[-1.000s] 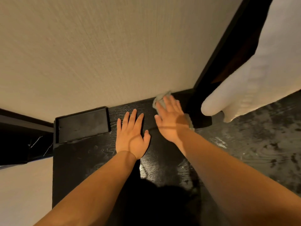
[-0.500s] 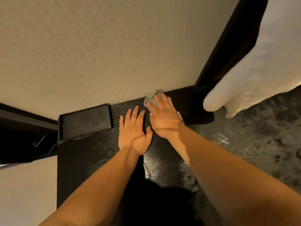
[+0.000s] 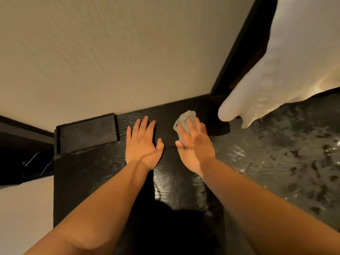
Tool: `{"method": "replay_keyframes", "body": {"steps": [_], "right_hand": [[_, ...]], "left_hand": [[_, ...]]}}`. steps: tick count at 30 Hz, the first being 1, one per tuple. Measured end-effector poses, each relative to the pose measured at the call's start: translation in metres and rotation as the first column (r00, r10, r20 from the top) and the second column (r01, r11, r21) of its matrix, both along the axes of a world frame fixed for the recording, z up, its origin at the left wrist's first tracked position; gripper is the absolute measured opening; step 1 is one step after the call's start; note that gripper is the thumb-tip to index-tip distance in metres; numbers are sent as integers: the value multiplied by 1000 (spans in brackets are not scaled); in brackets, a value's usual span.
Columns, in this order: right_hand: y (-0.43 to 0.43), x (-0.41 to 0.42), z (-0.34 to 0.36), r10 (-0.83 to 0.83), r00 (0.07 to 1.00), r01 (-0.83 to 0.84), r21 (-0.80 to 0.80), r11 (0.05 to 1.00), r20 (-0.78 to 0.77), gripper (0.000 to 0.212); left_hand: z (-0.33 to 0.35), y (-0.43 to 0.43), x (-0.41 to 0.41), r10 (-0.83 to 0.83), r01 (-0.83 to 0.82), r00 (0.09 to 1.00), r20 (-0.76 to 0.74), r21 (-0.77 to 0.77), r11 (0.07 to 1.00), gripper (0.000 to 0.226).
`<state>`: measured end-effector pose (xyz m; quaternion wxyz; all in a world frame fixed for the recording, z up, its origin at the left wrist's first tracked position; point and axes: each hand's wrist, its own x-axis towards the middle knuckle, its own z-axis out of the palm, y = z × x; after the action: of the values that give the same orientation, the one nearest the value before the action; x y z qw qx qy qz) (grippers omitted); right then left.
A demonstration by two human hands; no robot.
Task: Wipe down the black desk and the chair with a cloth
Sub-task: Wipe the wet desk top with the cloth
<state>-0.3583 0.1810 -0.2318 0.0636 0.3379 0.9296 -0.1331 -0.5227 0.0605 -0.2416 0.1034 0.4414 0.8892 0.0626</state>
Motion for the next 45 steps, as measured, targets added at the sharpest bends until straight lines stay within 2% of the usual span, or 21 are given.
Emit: {"method": "replay_keyframes", "body": {"steps": [3, 5, 10, 15, 17, 20, 22, 25, 28, 31, 33, 35, 37, 39, 41, 42, 45], "right_hand": [[-10, 12, 3, 204, 978, -204, -3, 979, -51, 57], [3, 22, 6, 206, 978, -206, 18, 978, -14, 56], [48, 78, 2, -174, 984, 171, 78, 982, 28, 60], [38, 75, 1, -329, 943, 327, 60, 943, 40, 63], [12, 62, 1, -213, 976, 209, 91, 974, 42, 61], [-27, 55, -7, 55, 997, -55, -6, 998, 45, 62], [-28, 64, -9, 121, 993, -121, -34, 992, 11, 63], [-14, 92, -7, 57, 997, -58, 10, 998, 58, 64], [4, 119, -2, -157, 983, 153, 45, 987, 96, 63], [-5, 115, 2, -282, 955, 280, 34, 959, 90, 64], [-31, 100, 2, -205, 977, 203, 44, 978, 57, 64], [-61, 83, -5, -13, 997, 13, -8, 1000, 72, 68], [-86, 73, -8, 135, 988, -132, -50, 990, 70, 64], [-96, 73, -6, 204, 978, -202, -37, 979, 53, 59], [-89, 84, -1, 220, 974, -219, -23, 975, 54, 61], [-81, 93, -1, 176, 984, -176, 3, 984, 39, 62], [-50, 129, -4, -79, 993, 73, 71, 995, 87, 64]], "left_hand": [[-1, -1, 0, 0, 0, 1000, -3, 15, 1000, 72], [-1, -1, 0, 0, 0, 1000, -7, 17, 1000, 71], [1, -3, 0, -17, 17, 1000, -10, 18, 1000, 71], [1, -5, 2, -15, 15, 1000, -20, 18, 1000, 69], [1, -6, 3, -20, 20, 1000, -24, 8, 1000, 69], [0, -10, 6, -28, 28, 1000, -12, -15, 999, 68], [-2, -16, 9, -34, 34, 999, -7, -29, 999, 68], [-2, -35, 17, -53, 53, 999, 14, -41, 998, 67], [1, -58, 31, -66, 66, 998, 10, -60, 996, 68], [1, -77, 44, -64, 65, 998, 12, -75, 995, 70], [0, -83, 47, -64, 66, 998, 26, -70, 995, 71], [0, -85, 48, -66, 68, 997, 35, -60, 996, 72], [2, -86, 49, -75, 77, 996, 44, -55, 996, 73], [2, -91, 49, -98, 101, 994, 44, -56, 993, 73], [1, -97, 49, -127, 130, 991, 38, -69, 989, 71], [1, -100, 49, -140, 142, 990, 33, -79, 987, 71], [1, -108, 50, -175, 177, 984, 23, -93, 980, 71]]}}
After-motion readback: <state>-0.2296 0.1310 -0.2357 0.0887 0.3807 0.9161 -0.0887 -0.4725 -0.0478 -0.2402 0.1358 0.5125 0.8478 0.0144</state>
